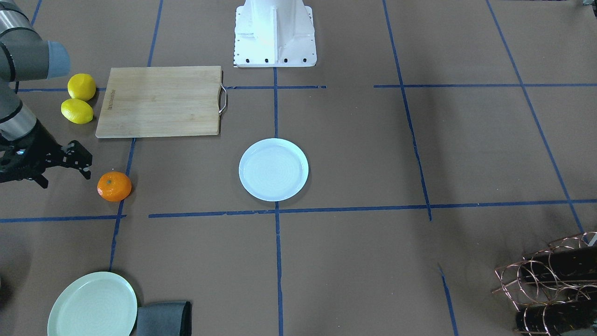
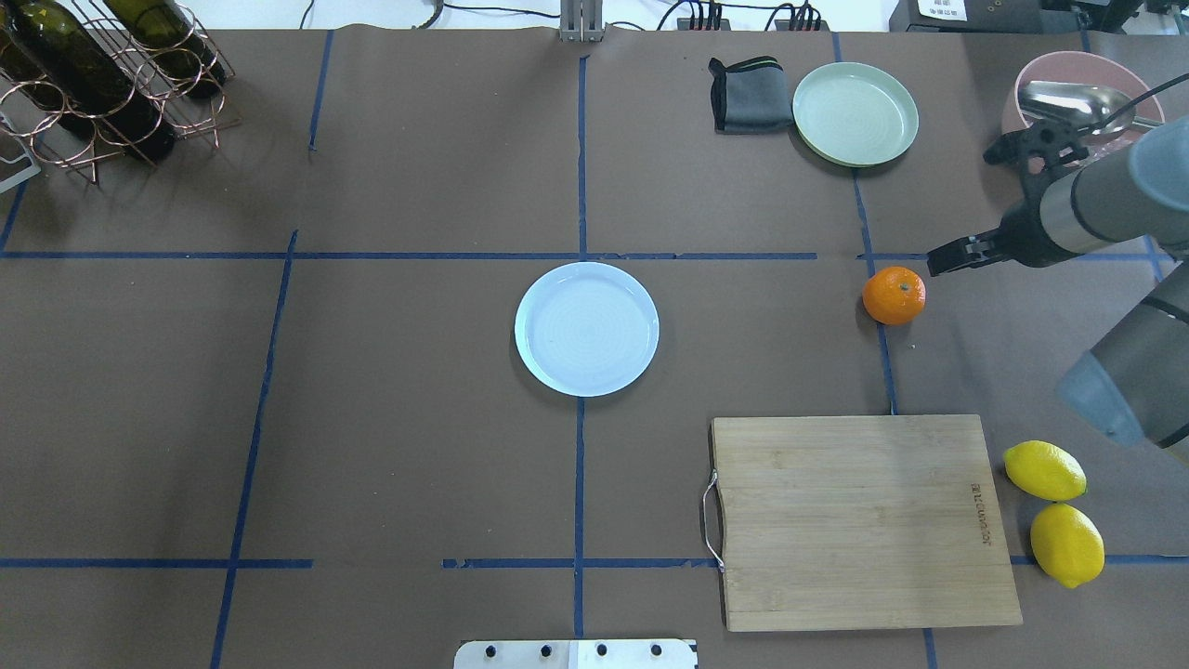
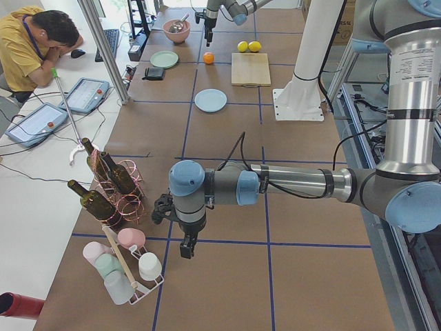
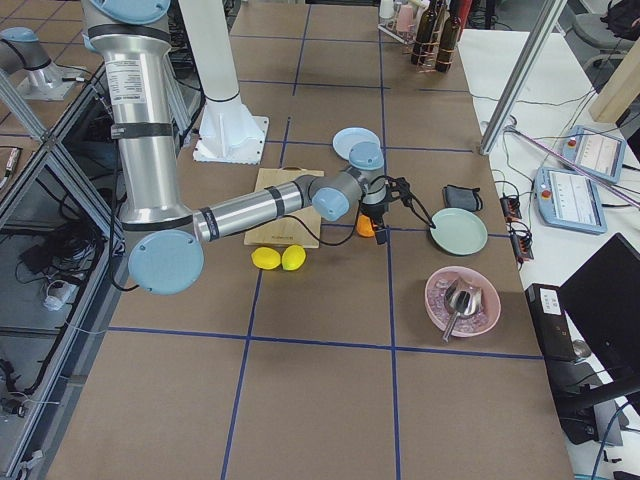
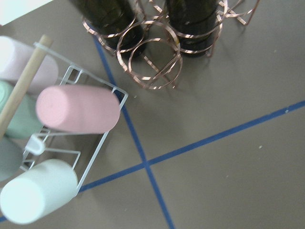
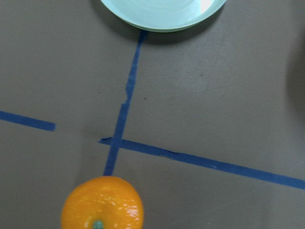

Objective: Pick orange to plate
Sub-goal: 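Lower the right gripper over the orange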

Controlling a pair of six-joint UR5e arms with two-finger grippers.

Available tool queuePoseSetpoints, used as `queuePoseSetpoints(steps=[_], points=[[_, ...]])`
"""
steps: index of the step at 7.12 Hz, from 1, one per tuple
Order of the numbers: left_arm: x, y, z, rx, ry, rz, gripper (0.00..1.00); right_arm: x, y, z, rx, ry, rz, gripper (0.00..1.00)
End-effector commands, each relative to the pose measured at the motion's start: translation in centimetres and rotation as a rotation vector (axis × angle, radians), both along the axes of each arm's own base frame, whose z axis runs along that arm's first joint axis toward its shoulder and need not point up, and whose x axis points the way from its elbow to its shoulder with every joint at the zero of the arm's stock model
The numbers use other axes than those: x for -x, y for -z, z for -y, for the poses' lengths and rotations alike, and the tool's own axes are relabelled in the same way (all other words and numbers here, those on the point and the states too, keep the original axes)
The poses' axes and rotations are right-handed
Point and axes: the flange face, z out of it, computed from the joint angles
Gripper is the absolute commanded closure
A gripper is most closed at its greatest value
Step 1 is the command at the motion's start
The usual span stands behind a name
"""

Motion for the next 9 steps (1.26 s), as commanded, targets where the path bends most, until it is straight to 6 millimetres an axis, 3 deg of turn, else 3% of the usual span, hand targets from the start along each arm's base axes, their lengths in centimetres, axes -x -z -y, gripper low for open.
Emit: queuePoseSetpoints(steps=[1, 5, 6, 7, 8, 9], points=[[0.0, 0.2, 0.1, -0.005, 0.001, 0.0, 0.0, 4.4, 2.1, -0.9, -0.005, -0.018, 0.021, 0.0], [0.0, 0.3, 0.0, -0.009, -0.001, 0.0, 0.0, 7.7, -0.9, -1.4, -0.002, -0.019, -0.06, 0.0], [0.0, 0.2, 0.0, -0.007, -0.001, 0.0, 0.0, 9.5, -0.3, -0.5, -0.012, -0.019, -0.063, 0.0], [0.0, 0.1, 0.1, -0.007, -0.001, -0.001, 0.0, 10.6, -1.7, -0.6, -0.009, -0.018, -0.095, 0.0], [0.0, 0.1, 0.1, -0.007, -0.001, -0.001, 0.0, 10.5, -1.9, -0.5, -0.027, -0.025, -0.113, 0.02], [0.0, 0.3, 0.1, -0.011, -0.001, -0.001, 0.0, 10.4, -1.7, -0.6, -0.029, -0.028, -0.11, 0.4]])
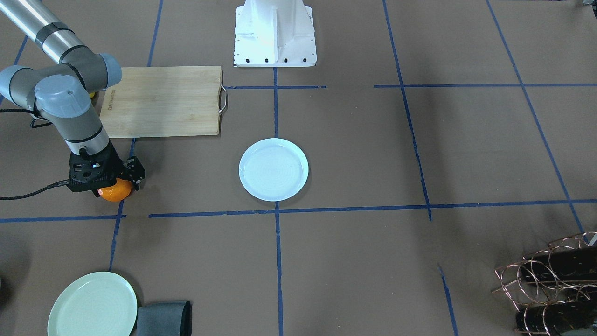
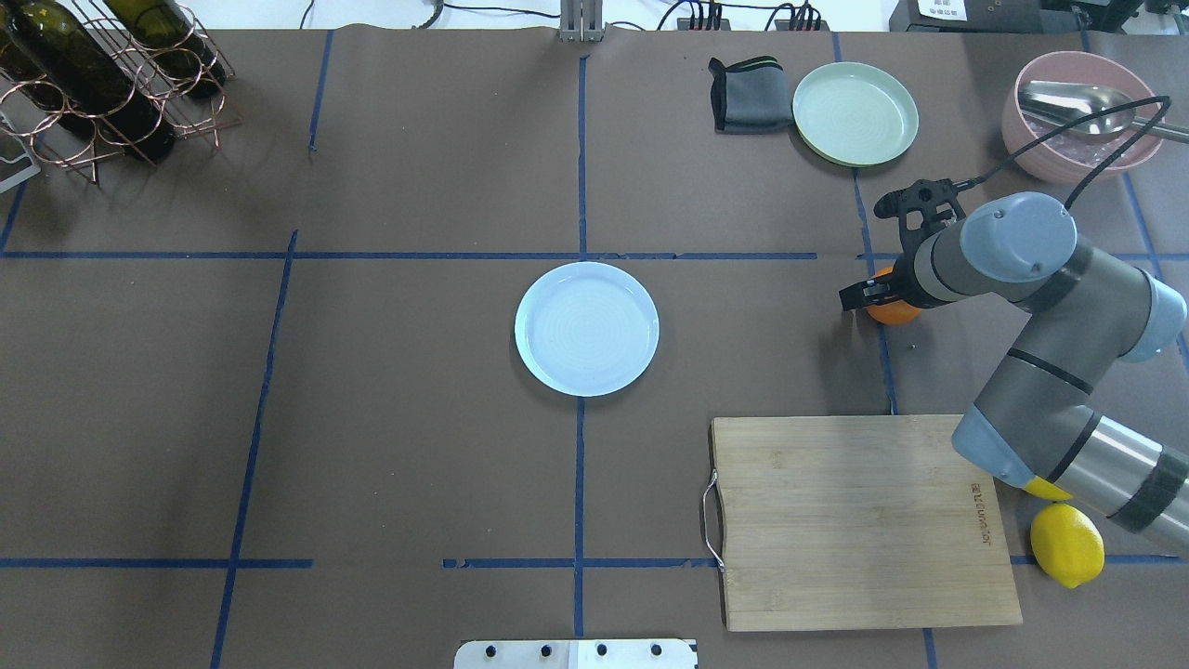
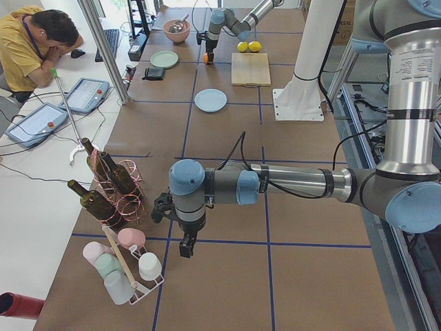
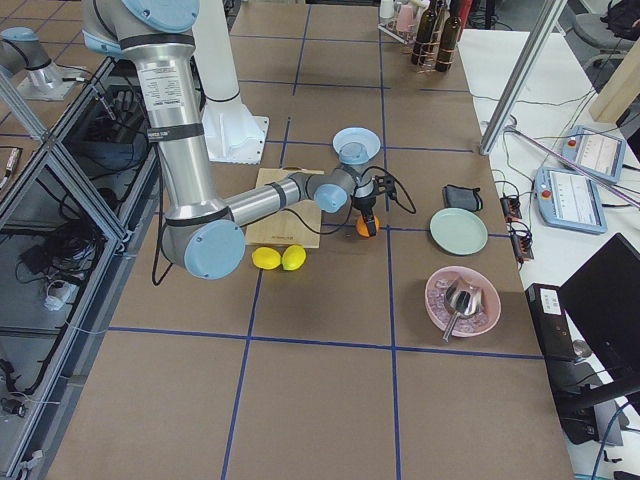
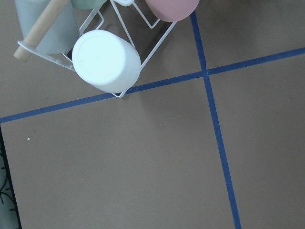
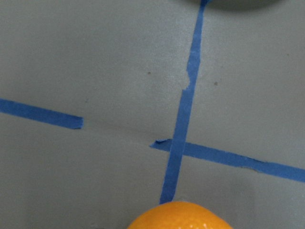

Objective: Pick orange to plate
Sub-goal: 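Lower the right gripper over the orange, then close the right gripper on the orange and lift it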

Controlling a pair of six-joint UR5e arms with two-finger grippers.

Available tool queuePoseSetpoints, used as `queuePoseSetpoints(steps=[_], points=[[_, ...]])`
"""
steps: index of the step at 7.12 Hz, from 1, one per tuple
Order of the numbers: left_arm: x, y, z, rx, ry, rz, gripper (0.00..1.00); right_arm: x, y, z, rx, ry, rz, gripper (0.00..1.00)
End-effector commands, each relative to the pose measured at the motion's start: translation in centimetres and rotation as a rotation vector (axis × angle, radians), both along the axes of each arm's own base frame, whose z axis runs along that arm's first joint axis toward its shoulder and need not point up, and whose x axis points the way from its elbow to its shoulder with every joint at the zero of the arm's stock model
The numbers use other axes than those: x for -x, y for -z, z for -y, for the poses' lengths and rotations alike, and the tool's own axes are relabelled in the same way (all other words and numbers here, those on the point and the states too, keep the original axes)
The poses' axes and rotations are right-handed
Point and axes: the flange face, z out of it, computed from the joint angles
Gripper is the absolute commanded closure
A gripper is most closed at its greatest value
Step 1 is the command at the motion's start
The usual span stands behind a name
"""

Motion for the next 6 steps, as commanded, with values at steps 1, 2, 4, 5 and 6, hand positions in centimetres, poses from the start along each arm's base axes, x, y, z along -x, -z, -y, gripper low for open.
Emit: queuePoseSetpoints(steps=[1, 2, 4, 5, 6], points=[[0.0, 0.1, 0.0, -0.002, 0.0, 0.0, 0.0, 0.0, 1.2, -0.1, -0.017, -0.006, 0.014, 0.75], [0.0, 0.2, 0.1, -0.005, 0.0, 0.0, 0.0, -0.2, 3.7, -0.5, -0.03, -0.011, 0.044, 1.0], [0.0, 0.3, 0.1, -0.007, 0.0, 0.0, 0.0, 3.7, 13.5, -0.3, 0.024, -0.052, 0.099, 1.0], [0.0, 0.3, 0.0, -0.007, 0.0, 0.0, 0.0, 9.7, 20.9, -1.2, 0.092, -0.079, 0.098, 0.98], [0.0, 0.4, 0.0, -0.008, 0.0, 0.0, 0.0, 14.5, 27.1, -0.8, 0.112, -0.13, 0.11, 0.95]])
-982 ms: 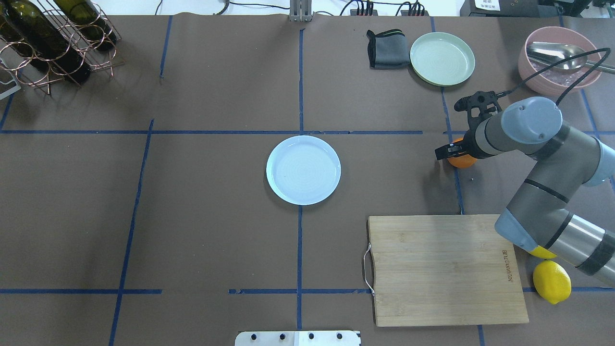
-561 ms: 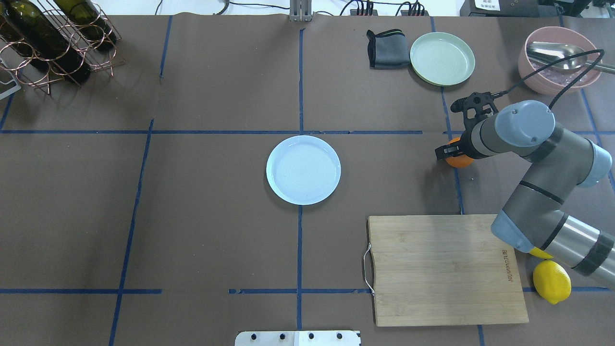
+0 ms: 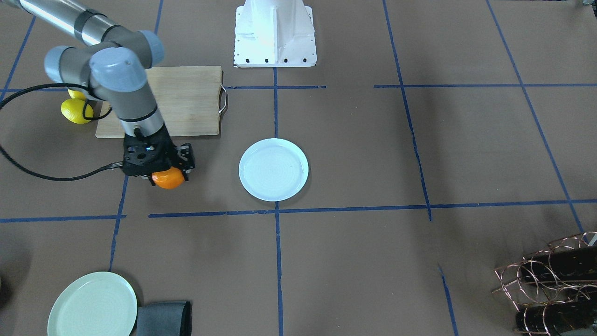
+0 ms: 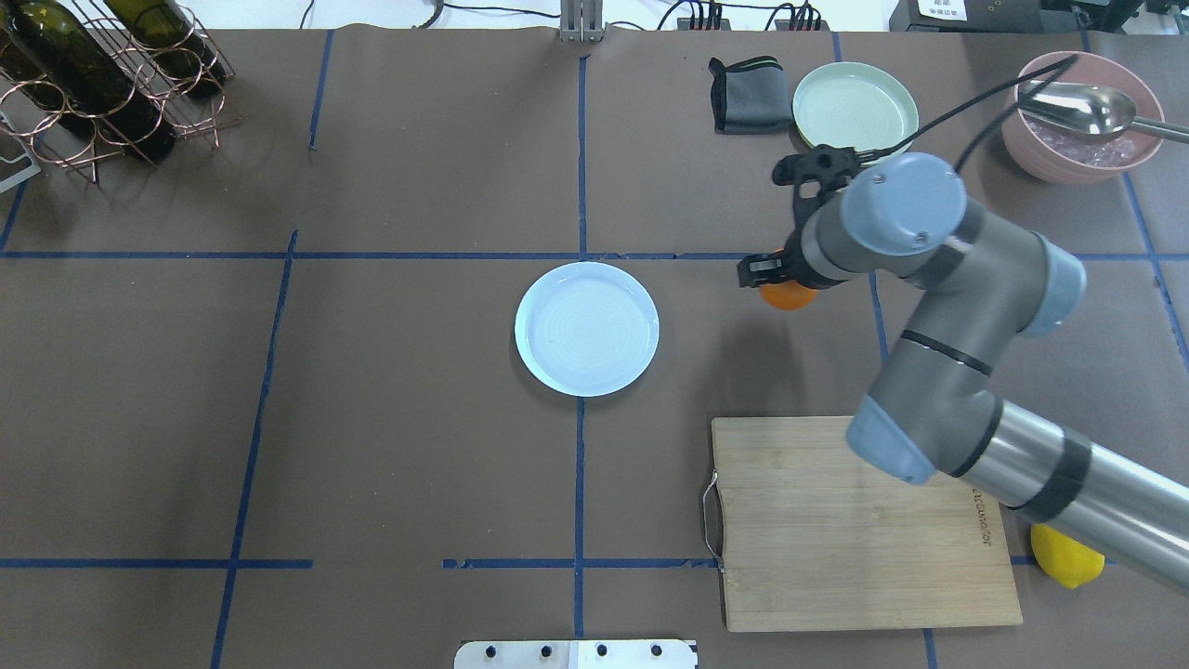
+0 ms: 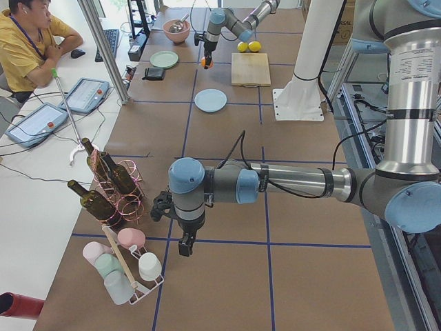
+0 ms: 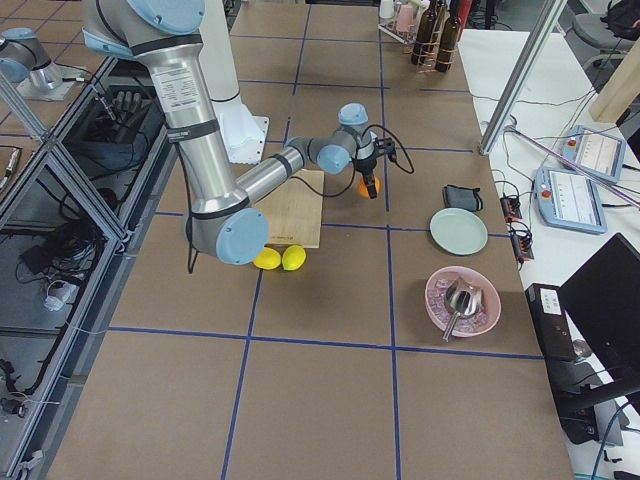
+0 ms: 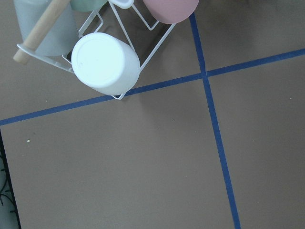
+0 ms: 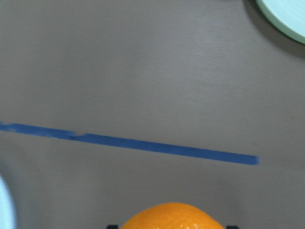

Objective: Pick orange to plate
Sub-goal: 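Close the right gripper on the orange and lift it, then carry the orange with the right gripper over the white plate and lower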

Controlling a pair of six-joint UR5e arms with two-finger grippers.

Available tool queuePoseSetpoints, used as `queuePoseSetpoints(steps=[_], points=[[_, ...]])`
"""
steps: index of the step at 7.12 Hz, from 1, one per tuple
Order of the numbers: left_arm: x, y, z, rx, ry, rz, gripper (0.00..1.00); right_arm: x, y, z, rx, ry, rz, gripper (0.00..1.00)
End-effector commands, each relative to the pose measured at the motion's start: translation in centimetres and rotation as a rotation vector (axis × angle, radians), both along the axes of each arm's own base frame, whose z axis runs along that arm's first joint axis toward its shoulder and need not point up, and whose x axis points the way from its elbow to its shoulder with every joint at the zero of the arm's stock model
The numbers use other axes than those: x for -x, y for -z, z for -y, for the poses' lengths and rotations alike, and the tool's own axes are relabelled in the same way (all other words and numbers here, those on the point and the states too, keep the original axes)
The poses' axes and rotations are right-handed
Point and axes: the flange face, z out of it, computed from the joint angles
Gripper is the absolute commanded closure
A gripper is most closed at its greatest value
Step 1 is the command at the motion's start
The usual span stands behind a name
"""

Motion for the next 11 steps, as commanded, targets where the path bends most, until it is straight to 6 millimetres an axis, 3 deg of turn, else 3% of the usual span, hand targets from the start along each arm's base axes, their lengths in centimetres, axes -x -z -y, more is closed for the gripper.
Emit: queuePoseSetpoints(steps=[1, 2, 3, 5, 7, 8, 9, 10, 11], points=[[0.0, 0.0, 0.0, -0.001, 0.0, 0.0, 0.0, 10.9, 11.7, -0.2, 0.07, -0.095, 0.011, 0.94], [0.0, 0.0, 0.0, 0.001, 0.0, 0.0, 0.0, 15.5, 13.9, -0.2, 0.082, -0.115, -0.018, 0.91], [0.0, -0.1, 0.0, 0.002, 0.0, 0.0, 0.0, 18.2, 13.7, -1.1, 0.086, -0.13, -0.047, 0.9], [0.0, 0.0, 0.0, 0.001, 0.0, 0.0, 0.0, 19.8, 11.6, -2.4, 0.088, -0.129, -0.086, 0.84], [0.0, -0.1, 0.0, 0.002, 0.0, 0.0, 0.0, 20.0, 10.2, -2.6, 0.096, -0.127, -0.107, 0.75], [0.0, 0.0, 0.0, 0.001, 0.0, 0.0, 0.0, 20.0, 9.5, -2.8, 0.099, -0.125, -0.114, 0.61], [0.0, -0.2, 0.0, 0.004, 0.0, 0.0, 0.0, 19.9, 9.6, -2.7, 0.098, -0.127, -0.111, 0.36], [0.0, -0.2, 0.0, 0.004, 0.0, 0.0, 0.0, 19.7, 10.4, -2.8, 0.092, -0.125, -0.099, 0.0], [0.0, -0.2, 0.0, 0.004, 0.0, 0.0, 0.0, 18.8, 11.8, -2.6, 0.075, -0.119, -0.073, 0.0]])
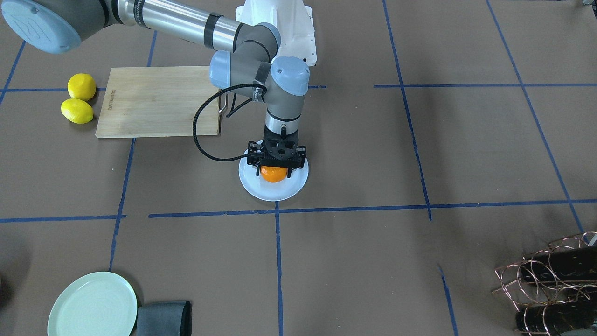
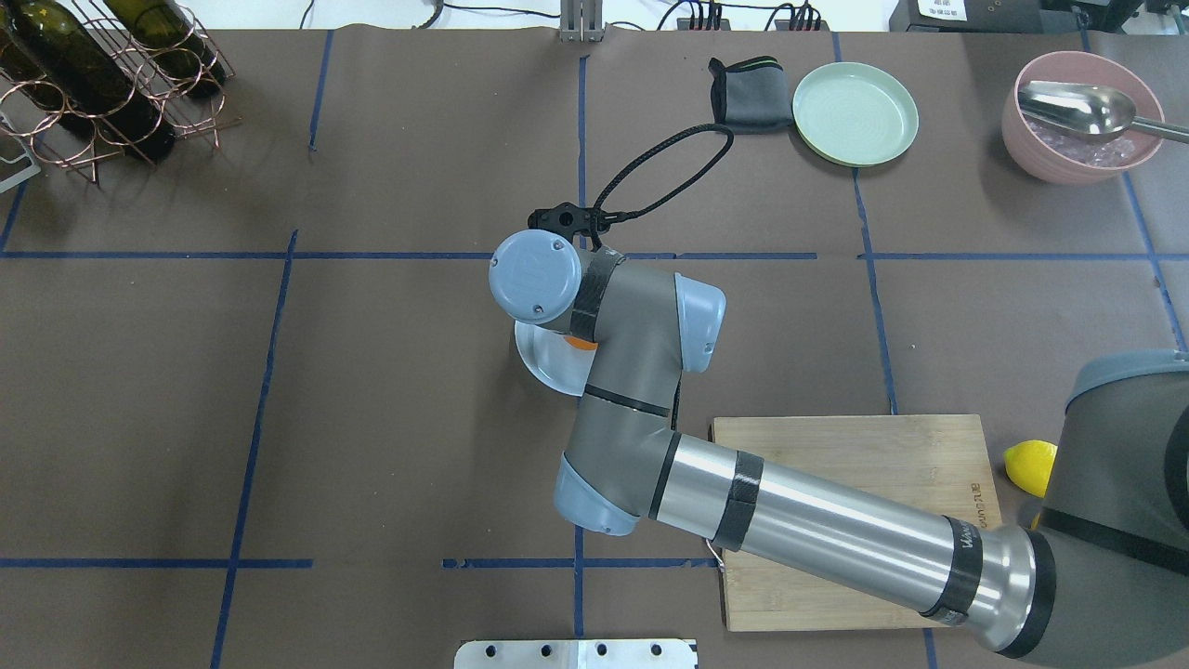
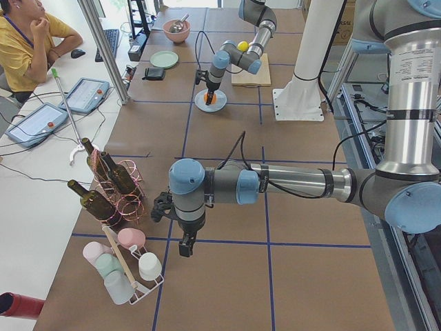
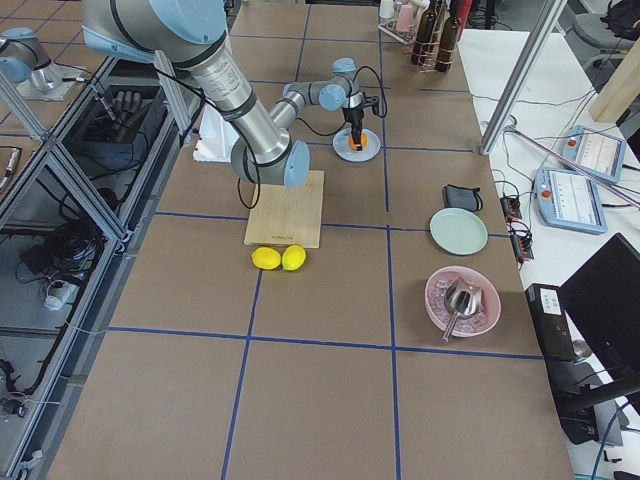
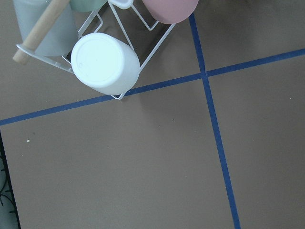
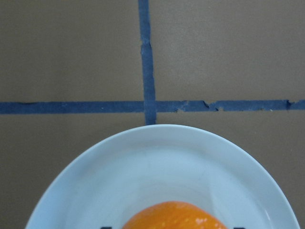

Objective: Pick orange to plate
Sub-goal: 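Carry the orange with the right gripper over the white plate and lower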

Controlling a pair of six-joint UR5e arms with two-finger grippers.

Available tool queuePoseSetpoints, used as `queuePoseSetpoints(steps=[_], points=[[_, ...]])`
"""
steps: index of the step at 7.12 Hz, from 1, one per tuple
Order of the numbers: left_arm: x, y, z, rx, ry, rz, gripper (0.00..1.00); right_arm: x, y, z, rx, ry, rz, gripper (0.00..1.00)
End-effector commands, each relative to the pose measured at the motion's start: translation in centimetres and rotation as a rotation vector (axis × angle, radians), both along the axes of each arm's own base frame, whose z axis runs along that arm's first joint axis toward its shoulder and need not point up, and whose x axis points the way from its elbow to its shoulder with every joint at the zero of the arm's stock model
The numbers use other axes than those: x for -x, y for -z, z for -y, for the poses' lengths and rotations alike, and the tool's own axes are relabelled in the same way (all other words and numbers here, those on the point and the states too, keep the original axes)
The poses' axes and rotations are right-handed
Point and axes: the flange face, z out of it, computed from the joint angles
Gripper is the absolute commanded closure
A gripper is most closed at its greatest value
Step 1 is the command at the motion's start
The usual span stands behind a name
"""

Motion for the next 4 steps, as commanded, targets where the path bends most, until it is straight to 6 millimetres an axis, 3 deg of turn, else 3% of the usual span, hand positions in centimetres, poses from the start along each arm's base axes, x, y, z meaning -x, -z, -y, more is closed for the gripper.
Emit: queuePoseSetpoints(steps=[1, 3, 4], points=[[0.0, 0.1, 0.0, -0.003, 0.0, 0.0, 0.0, -2.3, 2.8, 0.5, -0.028, 0.001, 0.057, 0.0], [0.0, 0.2, 0.0, -0.004, 0.0, 0.0, 0.0, -9.4, 4.7, 4.7, -0.016, 0.042, 0.102, 0.0], [0.0, -0.1, -0.1, 0.003, -0.001, 0.0, 0.0, -16.7, 3.4, 7.0, -0.034, 0.131, 0.097, 0.0]])
